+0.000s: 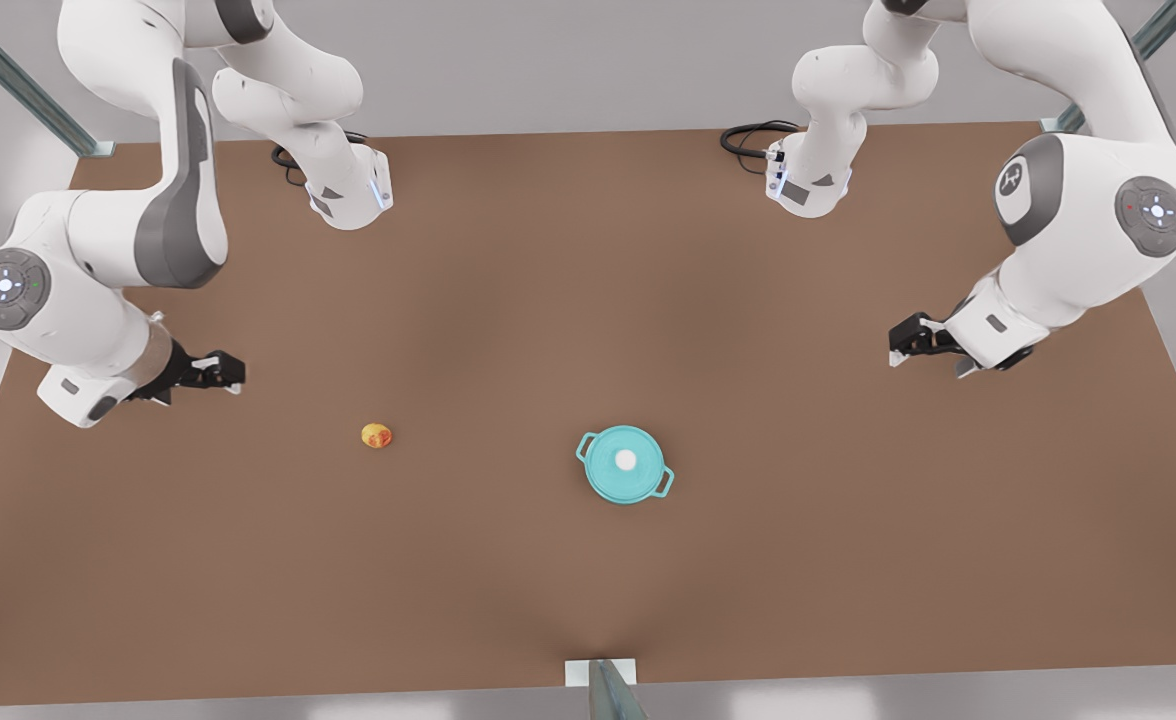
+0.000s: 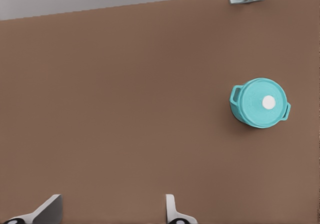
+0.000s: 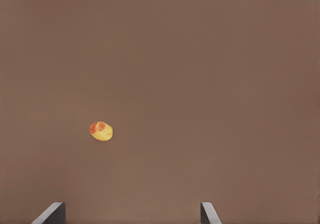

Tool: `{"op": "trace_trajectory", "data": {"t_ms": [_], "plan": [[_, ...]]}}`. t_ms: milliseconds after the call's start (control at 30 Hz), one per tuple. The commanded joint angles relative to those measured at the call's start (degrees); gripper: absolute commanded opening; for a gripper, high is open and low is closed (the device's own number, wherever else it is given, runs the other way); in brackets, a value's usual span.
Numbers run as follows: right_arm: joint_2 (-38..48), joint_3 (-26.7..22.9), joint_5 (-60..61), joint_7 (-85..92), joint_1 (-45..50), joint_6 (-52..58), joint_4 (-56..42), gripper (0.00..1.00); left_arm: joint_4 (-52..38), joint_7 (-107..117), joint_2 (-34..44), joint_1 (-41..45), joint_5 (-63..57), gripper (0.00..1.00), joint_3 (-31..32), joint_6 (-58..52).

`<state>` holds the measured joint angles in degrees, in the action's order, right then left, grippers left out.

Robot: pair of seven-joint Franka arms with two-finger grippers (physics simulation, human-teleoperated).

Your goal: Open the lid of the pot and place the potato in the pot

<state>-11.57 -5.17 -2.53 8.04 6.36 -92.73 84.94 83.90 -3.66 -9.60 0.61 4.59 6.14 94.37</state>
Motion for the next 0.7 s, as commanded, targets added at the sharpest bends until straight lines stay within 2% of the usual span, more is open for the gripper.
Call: {"op": "trace_trajectory", "data": {"t_ms": [0, 67, 100, 167, 233, 267, 300, 433, 533, 667], "plan": [[0.1, 0.0, 0.0, 5.1, 0.0, -0.8, 0.0, 1.0, 0.2, 7.6, -0.1, 0.2, 0.1, 1.0, 0.6, -0.2], [-0.6, -0.5, 0.6, 2.3, -0.4, -0.6, -0.2, 1.0, -0.1, 8.4, -0.7, 2.2, 0.0, 1.0, 6.3, 1.1], [-1.1, -0.4, 0.4, -6.2, -0.3, -0.8, -0.2, 1.0, -0.2, 13.1, -1.7, 7.2, -0.7, 1.0, 7.5, 1.7], [-2.2, 0.0, 0.6, -26.3, 1.6, -0.8, -0.2, 1.0, -4.3, 38.3, -9.2, 22.0, -7.5, 1.0, 7.5, 2.8], [-4.1, 0.0, 0.7, -35.7, 4.5, -0.9, -0.2, 1.0, -7.2, 53.7, -15.6, 28.9, -10.1, 1.0, 7.5, 8.3], [-4.6, 0.0, 5.2, -42.3, 4.7, -3.0, 0.1, 1.0, -10.2, 59.0, -19.2, 30.5, -12.7, 1.0, 7.5, 10.8], [-6.3, -0.1, 7.8, -52.8, 4.6, -4.7, 0.4, 1.0, -14.0, 63.7, -23.8, 31.0, -12.7, 1.0, 7.5, 13.9], [-10.8, 0.1, 6.6, -60.0, 8.0, -10.0, 3.3, 1.0, -14.2, 64.7, -32.0, 31.0, -14.7, 1.0, 7.3, 22.2], [-10.8, 0.1, 6.5, -79.5, 8.5, -24.2, 9.9, 1.0, -14.8, 61.5, -35.0, 30.9, -17.2, 1.0, 5.9, 26.2], [-11.2, 0.1, 6.0, -88.5, 9.0, -32.3, 14.5, 1.0, -13.9, 61.0, -37.9, 31.2, -19.8, 1.0, 5.8, 28.8]]}}
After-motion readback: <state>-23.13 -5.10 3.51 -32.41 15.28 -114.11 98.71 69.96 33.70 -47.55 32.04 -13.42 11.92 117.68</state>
